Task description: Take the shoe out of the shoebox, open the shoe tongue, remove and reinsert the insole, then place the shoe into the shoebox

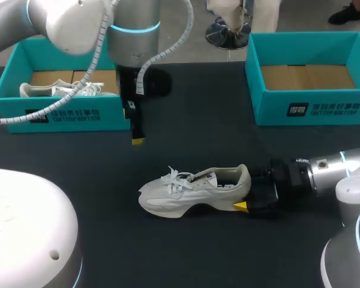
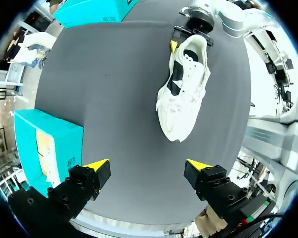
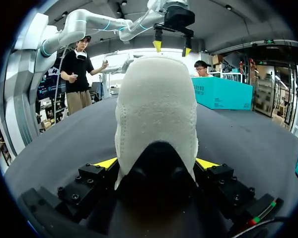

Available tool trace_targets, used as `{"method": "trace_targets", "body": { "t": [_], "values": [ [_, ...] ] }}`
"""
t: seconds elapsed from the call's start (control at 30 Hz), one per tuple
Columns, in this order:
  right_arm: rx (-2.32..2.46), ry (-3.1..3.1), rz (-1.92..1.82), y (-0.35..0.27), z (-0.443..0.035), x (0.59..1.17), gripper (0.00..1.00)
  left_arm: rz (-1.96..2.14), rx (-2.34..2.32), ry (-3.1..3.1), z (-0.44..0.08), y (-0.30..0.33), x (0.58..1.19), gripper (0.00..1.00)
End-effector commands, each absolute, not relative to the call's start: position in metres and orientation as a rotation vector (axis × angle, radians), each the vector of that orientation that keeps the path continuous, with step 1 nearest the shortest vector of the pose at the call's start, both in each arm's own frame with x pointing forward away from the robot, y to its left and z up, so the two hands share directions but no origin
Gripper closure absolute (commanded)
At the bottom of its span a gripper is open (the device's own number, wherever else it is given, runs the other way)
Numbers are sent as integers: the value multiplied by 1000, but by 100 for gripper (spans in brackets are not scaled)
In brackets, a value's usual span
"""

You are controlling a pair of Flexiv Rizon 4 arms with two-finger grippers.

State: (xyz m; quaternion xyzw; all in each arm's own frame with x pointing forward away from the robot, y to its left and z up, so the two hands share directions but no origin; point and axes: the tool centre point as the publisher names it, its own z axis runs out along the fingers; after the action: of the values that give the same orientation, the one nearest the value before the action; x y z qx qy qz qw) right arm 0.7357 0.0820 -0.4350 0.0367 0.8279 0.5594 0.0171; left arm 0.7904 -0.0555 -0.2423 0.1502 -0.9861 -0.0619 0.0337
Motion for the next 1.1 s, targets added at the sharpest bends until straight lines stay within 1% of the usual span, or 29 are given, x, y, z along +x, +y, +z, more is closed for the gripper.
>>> {"method": "trace_targets", "body": {
  "t": [0.03, 0.1, 0.27, 0.6, 0.73, 1.1],
  "values": [
    [116, 2575, 1733, 85, -439, 736, 100, -347, 1232, -2895, -250, -86, 775, 0],
    [116, 2575, 1733, 85, -439, 736, 100, -354, 1456, -2806, -251, -92, 770, 0],
    [116, 2575, 1733, 85, -439, 736, 100, -296, 1750, -2585, -247, -103, 756, 0],
    [116, 2575, 1733, 85, -439, 736, 100, -199, 2112, -2228, -252, -130, 722, 0],
    [116, 2575, 1733, 85, -439, 736, 100, -209, 2235, -2216, -256, -148, 709, 0],
    [116, 2575, 1733, 85, -439, 736, 100, -209, 2235, -2216, -256, -148, 709, 0]
  ]
}}
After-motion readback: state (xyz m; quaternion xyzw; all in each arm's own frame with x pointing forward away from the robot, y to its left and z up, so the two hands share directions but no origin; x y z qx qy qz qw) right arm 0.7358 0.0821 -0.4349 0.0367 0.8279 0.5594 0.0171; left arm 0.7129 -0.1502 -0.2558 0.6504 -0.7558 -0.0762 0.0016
